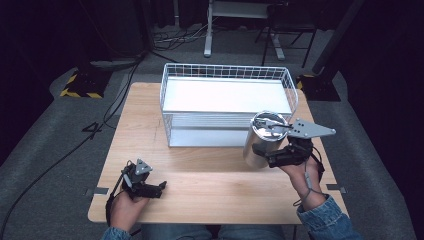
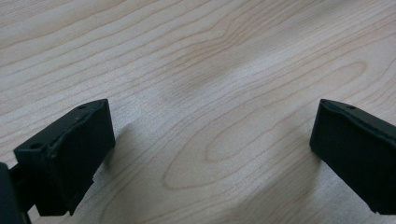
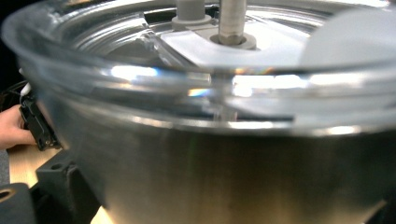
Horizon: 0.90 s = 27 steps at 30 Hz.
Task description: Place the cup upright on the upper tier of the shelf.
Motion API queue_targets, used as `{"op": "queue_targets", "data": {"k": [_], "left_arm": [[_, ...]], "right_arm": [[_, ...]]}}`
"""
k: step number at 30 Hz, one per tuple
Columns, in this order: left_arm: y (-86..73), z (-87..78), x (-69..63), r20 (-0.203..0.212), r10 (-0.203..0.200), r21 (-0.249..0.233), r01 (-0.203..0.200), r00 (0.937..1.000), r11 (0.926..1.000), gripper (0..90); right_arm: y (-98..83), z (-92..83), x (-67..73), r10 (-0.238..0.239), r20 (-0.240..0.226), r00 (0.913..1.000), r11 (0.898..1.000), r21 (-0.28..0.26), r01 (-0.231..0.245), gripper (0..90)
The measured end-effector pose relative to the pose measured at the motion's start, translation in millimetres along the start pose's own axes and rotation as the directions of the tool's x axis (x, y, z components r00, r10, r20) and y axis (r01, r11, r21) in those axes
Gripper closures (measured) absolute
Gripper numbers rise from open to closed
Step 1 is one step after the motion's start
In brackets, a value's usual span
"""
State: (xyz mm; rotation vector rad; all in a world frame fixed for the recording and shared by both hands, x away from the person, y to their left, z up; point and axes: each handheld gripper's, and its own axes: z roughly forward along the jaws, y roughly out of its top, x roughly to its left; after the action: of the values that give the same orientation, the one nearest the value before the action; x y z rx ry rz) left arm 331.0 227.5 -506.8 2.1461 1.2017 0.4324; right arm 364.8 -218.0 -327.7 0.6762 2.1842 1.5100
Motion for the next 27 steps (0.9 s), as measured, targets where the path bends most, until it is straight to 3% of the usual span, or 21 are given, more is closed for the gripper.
{"op": "queue_targets", "data": {"k": [18,27], "left_arm": [[0.3,0.6,0.0,0.003,-0.002,-0.002,0.002,1.0000,1.0000,0.2],[0.4,0.7,0.2,0.003,0.000,-0.004,0.000,1.0000,1.0000,0.2]], "right_arm": [[54.9,1.7,-17.4,-0.004,0.040,0.9992,0.999,-0.041,0.005,4.0],[75.8,12.0,-28.3,0.025,0.054,0.9982,0.999,-0.036,-0.023,4.0]]}}
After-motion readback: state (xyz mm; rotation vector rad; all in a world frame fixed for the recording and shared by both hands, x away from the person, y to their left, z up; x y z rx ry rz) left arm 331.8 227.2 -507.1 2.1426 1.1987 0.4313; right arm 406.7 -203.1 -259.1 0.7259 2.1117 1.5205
